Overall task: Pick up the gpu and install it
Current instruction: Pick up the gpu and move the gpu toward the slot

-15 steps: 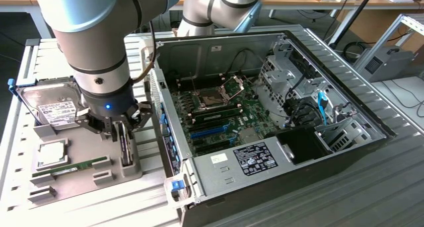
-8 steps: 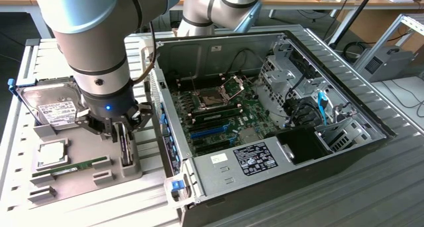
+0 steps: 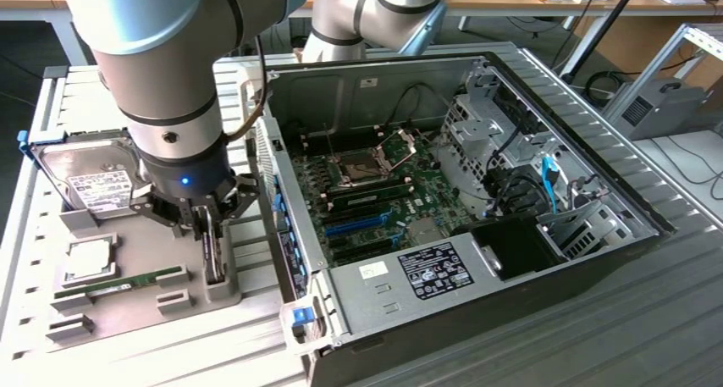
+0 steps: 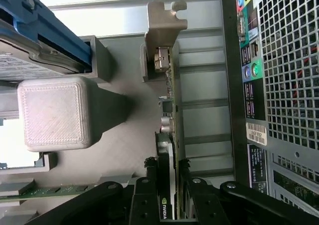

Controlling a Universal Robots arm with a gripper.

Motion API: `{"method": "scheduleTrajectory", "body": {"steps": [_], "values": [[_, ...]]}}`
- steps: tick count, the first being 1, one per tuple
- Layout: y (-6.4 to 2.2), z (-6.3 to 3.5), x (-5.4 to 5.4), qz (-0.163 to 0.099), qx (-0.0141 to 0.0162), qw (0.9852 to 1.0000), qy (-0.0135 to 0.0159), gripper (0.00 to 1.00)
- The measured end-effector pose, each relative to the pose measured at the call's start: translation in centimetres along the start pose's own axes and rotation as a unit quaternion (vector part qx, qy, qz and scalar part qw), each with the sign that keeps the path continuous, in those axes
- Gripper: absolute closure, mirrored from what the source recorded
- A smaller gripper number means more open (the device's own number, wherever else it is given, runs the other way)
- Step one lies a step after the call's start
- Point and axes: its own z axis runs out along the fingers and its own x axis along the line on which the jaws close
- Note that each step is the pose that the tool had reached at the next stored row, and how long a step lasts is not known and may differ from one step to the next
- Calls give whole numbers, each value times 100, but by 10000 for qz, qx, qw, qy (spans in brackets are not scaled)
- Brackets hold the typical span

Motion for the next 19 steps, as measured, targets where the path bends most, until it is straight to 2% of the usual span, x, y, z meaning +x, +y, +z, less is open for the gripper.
{"method": "scheduleTrajectory", "body": {"steps": [1,3,11,13,19], "values": [[0,0,0,0,0,10000,0,72],[0,0,0,-222,-2,9998,10,72],[1,-24,0,-303,-6,9995,14,72],[3,-59,-1,-303,-5,9995,14,72],[13,-279,-3,-303,-5,9995,8,72]]}}
